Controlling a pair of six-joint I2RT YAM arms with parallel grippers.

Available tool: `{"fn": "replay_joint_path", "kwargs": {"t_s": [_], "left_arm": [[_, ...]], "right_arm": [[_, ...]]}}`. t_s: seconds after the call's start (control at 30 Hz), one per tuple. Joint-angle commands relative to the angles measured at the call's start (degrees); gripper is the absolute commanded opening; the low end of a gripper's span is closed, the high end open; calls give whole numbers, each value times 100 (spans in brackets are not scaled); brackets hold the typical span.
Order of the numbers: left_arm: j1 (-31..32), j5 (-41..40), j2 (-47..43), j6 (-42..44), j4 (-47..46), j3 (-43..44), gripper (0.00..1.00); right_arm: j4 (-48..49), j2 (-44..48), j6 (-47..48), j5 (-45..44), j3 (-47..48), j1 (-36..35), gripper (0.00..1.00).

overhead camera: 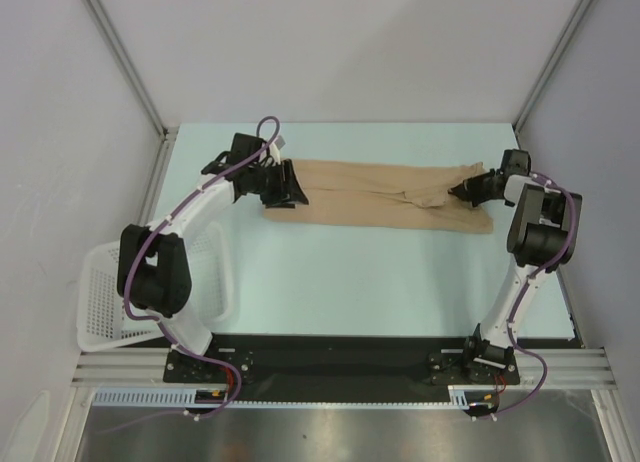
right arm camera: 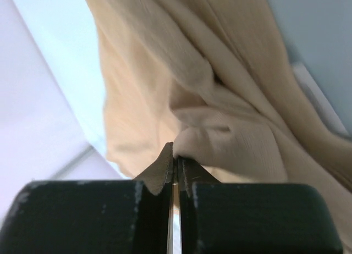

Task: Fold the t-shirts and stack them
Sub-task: Fold the tshirt

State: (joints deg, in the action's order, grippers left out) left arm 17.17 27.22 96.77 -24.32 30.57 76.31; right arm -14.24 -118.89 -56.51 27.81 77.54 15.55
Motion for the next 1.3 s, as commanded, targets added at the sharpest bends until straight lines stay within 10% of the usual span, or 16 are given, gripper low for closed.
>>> {"fn": "replay_joint_path", "kwargs": {"t_s": [0.0, 0.67, 1.0, 1.27], "left_arm": [[-91, 134, -88, 85, -165, -28, 53], [-302, 231, -159, 15, -270, -336, 53], [-302, 363, -176, -65, -350, -424, 53], [-302, 389, -238, -100, -446, -547, 53]], "right_arm": [[545, -335, -694, 110, 489, -52, 0], [467, -1022, -897, 163, 1536, -246, 8], [-938, -1250, 498, -178, 2957, -61, 54], [-2689, -1031, 2495, -865, 3921, -105, 66]]}}
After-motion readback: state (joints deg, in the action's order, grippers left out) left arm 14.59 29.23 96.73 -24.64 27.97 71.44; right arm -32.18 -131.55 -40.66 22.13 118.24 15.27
